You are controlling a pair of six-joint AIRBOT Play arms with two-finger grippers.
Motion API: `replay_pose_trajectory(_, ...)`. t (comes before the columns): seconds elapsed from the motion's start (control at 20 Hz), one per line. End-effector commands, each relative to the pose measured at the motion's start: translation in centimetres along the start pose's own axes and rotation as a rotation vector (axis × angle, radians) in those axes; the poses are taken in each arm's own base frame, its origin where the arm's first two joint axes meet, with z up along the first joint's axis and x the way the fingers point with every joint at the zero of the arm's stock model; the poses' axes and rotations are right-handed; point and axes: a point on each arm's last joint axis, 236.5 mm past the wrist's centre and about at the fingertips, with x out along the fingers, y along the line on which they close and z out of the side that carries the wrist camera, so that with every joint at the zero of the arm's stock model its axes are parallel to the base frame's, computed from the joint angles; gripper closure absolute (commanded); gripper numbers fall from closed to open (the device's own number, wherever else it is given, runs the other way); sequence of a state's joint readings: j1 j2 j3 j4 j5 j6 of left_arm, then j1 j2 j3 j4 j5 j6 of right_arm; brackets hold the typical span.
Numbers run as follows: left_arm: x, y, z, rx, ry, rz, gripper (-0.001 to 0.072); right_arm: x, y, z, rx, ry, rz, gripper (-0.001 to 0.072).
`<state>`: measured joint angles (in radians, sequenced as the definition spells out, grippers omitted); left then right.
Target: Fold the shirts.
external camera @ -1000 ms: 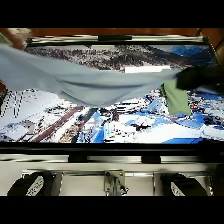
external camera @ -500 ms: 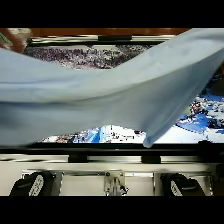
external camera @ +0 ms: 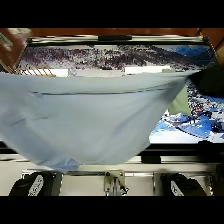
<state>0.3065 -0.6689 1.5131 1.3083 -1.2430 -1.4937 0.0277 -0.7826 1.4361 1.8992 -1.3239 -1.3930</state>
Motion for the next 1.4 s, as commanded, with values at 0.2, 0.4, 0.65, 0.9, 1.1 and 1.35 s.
replay_pose_trajectory(0.2,17.4,-1.9,-6.3,-0.114,0.155,-0.189,0.0673,17.1,-6.2,2.6,0.251,-0.049,-0.029,0.065)
replay_pose_trajectory(0.4,24.6,-2.5,-11.8,-0.143,0.302,-0.203,0.0672,25.0,-9.8,1.6,0.338,-0.037,-0.06,0.065)
replay_pose_trajectory(0.65,29.2,-5.0,-20.8,-0.2,0.565,-0.237,0.0672,30.4,-12.5,-3.8,0.4,0.122,-0.11,0.0647)
replay_pose_trajectory(0.9,26.4,-3.8,-25.1,-0.328,0.836,-0.203,0.0042,28.1,-11.9,-3.4,0.243,0.186,-0.076,0.0191)
replay_pose_trajectory(1.1,18.2,2.8,-27.8,-0.262,1.122,-0.169,0.0296,18.7,-19.0,-5.6,0.04,0.427,-0.306,0.0193)
replay_pose_trajectory(1.35,12.9,7.0,-35.6,-0.444,1.159,-0.092,0.01,13.2,-23.2,-13.4,0.286,0.627,-0.292,0.0193)
